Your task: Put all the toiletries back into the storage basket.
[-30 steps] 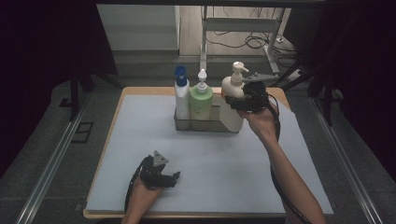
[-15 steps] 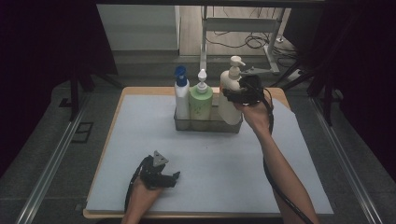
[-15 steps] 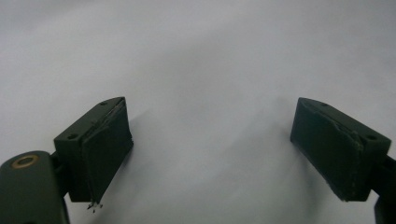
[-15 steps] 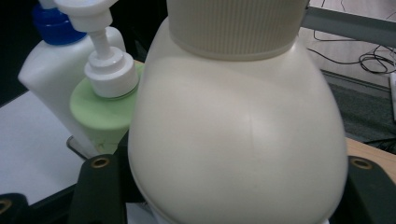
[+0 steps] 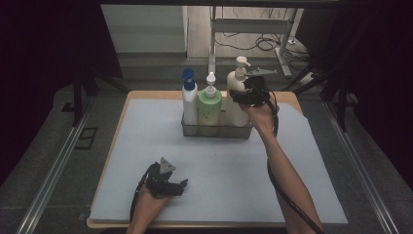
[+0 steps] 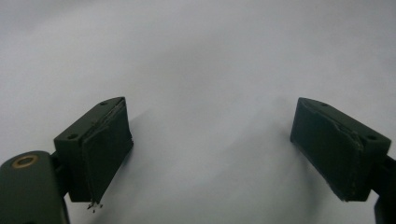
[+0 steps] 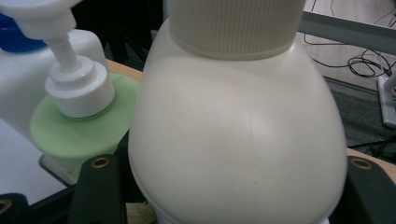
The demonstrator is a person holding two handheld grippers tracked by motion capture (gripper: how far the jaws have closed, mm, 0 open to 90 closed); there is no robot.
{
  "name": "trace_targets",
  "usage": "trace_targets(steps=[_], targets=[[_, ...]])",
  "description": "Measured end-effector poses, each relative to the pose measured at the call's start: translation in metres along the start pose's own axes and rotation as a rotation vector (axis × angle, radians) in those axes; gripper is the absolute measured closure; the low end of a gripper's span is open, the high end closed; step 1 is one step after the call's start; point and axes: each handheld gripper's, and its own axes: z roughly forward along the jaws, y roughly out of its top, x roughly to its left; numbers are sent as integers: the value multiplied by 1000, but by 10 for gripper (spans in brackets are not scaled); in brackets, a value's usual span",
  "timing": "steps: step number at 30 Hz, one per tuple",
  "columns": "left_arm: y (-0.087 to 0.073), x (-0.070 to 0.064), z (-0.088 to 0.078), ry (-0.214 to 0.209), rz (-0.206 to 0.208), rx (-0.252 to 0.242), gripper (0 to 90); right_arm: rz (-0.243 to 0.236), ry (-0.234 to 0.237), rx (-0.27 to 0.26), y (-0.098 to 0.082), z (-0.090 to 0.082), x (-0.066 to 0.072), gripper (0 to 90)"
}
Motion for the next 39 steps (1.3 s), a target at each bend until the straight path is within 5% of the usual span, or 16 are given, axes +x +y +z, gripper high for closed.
trace_targets(steps=[39], targets=[[0,0,0,0,2,5,119,20,0,49,-40,20,0,370]])
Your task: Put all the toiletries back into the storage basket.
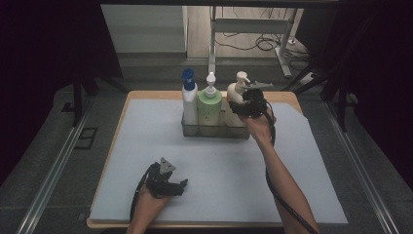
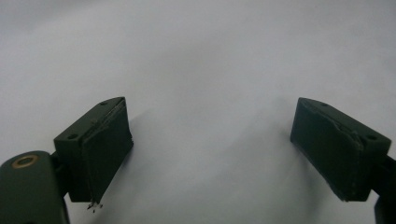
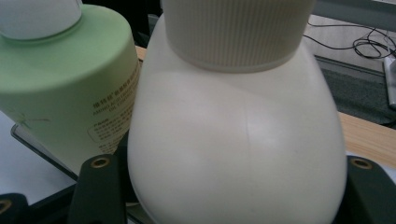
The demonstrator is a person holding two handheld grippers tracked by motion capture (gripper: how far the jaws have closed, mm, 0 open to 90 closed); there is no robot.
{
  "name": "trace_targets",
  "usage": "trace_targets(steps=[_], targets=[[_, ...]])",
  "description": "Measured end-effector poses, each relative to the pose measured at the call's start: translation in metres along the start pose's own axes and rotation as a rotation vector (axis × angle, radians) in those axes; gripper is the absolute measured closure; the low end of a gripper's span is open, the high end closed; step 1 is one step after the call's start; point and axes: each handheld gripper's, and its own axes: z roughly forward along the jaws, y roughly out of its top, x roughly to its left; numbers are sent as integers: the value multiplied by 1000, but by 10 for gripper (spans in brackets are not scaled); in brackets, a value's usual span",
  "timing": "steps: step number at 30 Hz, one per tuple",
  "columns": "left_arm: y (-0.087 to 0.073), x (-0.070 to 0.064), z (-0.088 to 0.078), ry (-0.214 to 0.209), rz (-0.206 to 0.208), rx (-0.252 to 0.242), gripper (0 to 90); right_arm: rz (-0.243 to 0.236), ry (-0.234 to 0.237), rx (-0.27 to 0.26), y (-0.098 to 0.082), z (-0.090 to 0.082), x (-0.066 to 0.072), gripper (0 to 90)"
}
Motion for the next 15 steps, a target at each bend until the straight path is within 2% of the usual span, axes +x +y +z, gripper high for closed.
trace_targets(steps=[15], targets=[[0,0,0,0,0,0,119,2,-3,40,-14,9,1,368]])
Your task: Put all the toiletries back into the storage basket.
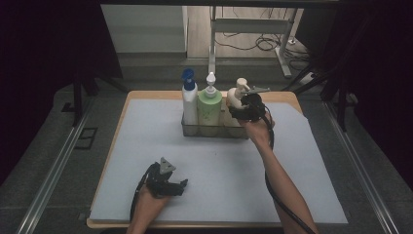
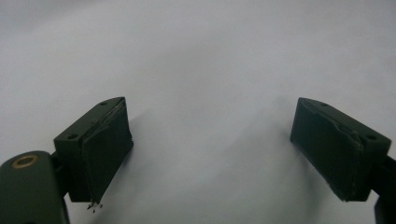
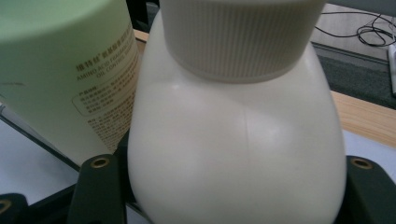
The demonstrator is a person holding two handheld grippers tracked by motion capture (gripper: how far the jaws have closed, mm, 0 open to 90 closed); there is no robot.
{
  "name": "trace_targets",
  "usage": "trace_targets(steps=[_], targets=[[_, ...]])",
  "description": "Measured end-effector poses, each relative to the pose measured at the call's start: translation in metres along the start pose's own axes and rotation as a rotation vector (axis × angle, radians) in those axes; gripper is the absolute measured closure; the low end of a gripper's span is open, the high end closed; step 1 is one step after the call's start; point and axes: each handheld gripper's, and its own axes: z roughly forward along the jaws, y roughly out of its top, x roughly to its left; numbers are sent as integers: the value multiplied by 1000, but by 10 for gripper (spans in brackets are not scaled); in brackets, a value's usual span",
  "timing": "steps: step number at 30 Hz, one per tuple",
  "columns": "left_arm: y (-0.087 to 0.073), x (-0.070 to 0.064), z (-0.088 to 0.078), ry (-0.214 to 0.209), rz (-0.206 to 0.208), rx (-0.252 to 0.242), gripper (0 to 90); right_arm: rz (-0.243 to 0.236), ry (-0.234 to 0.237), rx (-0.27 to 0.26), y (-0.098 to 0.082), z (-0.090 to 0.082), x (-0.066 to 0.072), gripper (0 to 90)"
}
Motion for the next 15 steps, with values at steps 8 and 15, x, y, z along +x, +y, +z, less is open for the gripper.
trace_targets(steps=[8,15], targets=[[0,0,0,0,0,0,119,-9,6,17,0,2,-1,363],[0,0,0,0,1,0,119,8,12,32,2,6,-4,357]])
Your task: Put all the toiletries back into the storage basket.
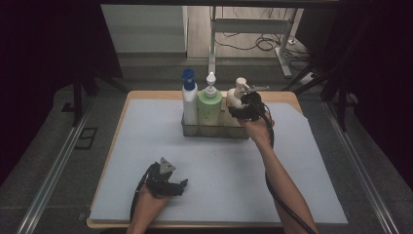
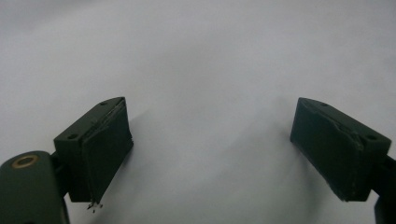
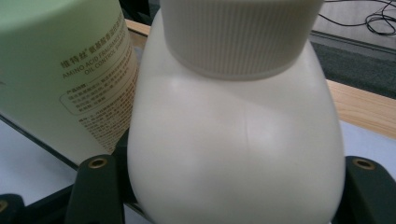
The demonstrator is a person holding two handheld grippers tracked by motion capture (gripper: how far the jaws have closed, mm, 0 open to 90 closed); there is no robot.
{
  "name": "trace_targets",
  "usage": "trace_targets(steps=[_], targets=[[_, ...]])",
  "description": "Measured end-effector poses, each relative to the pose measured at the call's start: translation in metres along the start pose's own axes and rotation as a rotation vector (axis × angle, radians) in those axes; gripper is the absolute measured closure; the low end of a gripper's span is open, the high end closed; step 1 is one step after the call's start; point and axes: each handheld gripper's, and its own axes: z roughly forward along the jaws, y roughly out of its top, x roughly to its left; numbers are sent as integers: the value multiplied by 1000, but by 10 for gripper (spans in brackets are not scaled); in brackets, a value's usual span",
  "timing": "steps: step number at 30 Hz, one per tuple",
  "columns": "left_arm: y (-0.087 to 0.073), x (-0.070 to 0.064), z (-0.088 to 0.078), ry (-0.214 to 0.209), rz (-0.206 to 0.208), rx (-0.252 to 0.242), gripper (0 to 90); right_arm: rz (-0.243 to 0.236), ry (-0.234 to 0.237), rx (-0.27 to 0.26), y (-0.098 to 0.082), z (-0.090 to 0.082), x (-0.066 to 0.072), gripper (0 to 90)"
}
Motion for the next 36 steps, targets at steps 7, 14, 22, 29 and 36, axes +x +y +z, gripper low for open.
trace_targets(steps=[7,14,22,29,36], targets=[[0,0,0,0,0,0,119,12,10,2,-1,1,-1,344],[0,0,0,0,0,-1,120,-12,47,8,-6,-1,-4,296],[0,0,0,-1,-2,-2,119,-23,52,-1,-10,-9,-5,296],[0,0,0,-1,-1,-2,119,-24,62,-4,-16,-17,-7,297],[0,0,0,-1,-1,-2,119,-17,82,-3,-23,-26,-10,324]])
